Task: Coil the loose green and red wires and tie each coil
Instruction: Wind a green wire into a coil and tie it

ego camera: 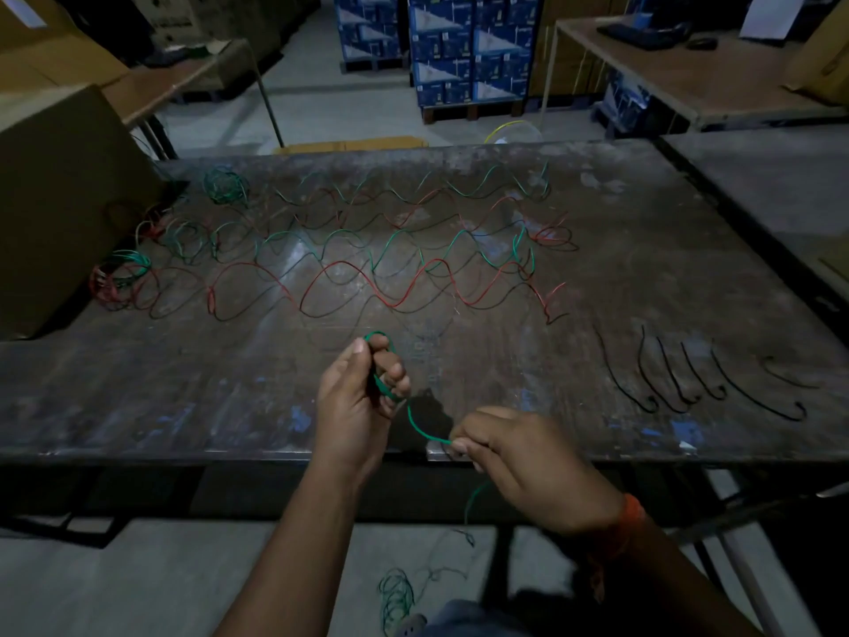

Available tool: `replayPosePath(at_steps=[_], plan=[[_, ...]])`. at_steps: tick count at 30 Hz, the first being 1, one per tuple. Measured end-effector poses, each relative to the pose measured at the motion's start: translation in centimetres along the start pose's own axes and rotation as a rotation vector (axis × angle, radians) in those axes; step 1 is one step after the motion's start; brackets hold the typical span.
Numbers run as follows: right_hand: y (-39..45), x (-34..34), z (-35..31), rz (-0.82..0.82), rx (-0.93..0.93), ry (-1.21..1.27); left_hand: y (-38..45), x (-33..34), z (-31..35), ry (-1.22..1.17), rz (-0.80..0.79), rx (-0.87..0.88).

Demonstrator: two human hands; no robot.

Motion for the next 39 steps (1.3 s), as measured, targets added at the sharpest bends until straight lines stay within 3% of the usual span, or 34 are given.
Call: replayPosePath(at_steps=[7, 12, 17, 22, 29, 39], plan=[[1.1, -3.2, -4.2, 0.043, -0.138, 0.006, -0.6, 1.8, 0.0, 0.427, -0.152, -0.063], [1.4, -6.4, -3.9, 0.186, -0.146, 0.039, -1.0, 2.8, 0.1, 0.597, -0.292, -0.103], [1.2, -8.2, -1.5, 0.355, -0.098, 0.126, -1.6, 3.7, -0.3, 0.557, -0.41, -0.202], [0.8, -8.3, -0.4, 0.409, -0.097, 0.204, -2.4, 5.0, -1.1, 0.496, -0.496, -0.276], [-0.3, -8.6, 1.2, 0.363, -0.13, 0.353, -4.2, 8.0, -2.2, 0.358, -0.544, -0.257], [-0.8, -4.2, 3.6, 0.188, -0.123, 0.799, -5.2, 9.4, -1.1, 0.054, -0.42, -0.162]])
Point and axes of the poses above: each hand's wrist, its own y-axis towards the middle knuckle, its own x-axis out of the palm, z = x × y, the point moved 7 cm from there along y, towards the middle knuckle, and after that the axes turned 15 degrees about -z, right-handed, at the moved point
